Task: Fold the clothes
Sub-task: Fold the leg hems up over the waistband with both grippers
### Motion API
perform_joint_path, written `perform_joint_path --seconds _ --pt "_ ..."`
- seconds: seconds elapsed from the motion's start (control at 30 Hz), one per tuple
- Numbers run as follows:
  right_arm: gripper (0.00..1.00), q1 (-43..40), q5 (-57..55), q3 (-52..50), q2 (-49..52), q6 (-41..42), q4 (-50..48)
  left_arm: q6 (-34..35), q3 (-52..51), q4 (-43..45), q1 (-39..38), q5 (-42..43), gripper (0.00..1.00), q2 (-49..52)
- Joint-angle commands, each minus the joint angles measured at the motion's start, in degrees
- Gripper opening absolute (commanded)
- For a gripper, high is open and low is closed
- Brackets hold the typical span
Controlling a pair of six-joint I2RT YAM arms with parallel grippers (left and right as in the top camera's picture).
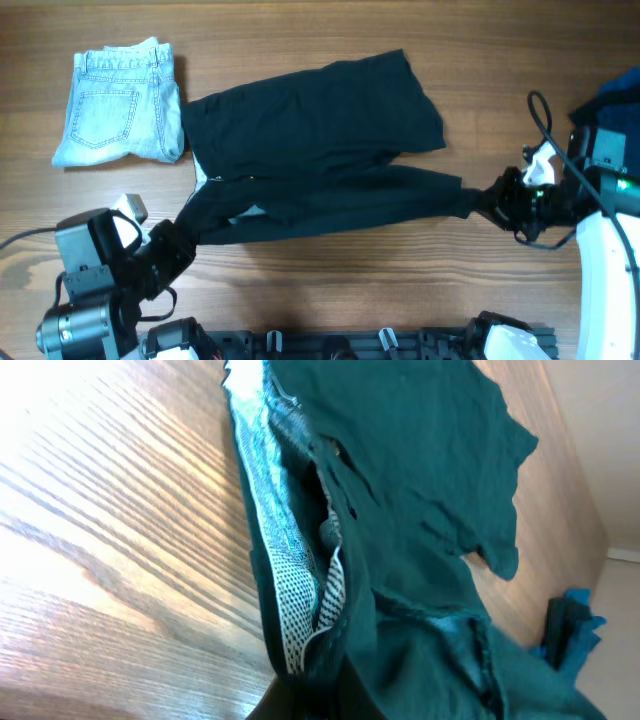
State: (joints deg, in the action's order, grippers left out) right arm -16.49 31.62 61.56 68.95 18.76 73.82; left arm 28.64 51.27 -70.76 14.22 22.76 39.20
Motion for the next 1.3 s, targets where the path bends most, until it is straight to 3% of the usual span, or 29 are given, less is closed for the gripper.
perform_joint_path --seconds 0.0,0.07,0.27,0.43,0.8,1.03,1.27 --pt "0.04 0.04 6.47 1.11 4.55 1.31 -4.76 -4.5 1.07 1.38 -0.13 -6.08 0.04 4.35" --pt "0.04 0.79 11.69 1.11 7.65 3.26 -8.66 -4.7 1.09 4.72 -0.13 -6.6 0.04 7.89" --pt "0.04 4.5 11.98 1.14 8.52 7.63 -13.51 -4.9 1.09 8.2 -0.13 -6.82 0.04 11.82" --pt "0.04 8.04 11.96 1.14 8.52 15.82 -20.06 -4.2 1.09 10.62 -0.13 -6.78 0.04 14.64" --pt "0.04 13.27 11.52 1.14 14.93 29.38 -43.01 -2.49 1.09 19.67 -0.13 -6.56 0.04 20.85" --pt "0.04 13.27 12.39 1.14 24.39 37.33 -67.47 -2.95 1.09 33.77 -0.13 -5.27 0.04 24.85" --pt "0.04 13.31 11.13 1.14 30.16 40.17 -77.57 -2.95 1.09 41.2 -0.26 -4.76 0.04 31.89"
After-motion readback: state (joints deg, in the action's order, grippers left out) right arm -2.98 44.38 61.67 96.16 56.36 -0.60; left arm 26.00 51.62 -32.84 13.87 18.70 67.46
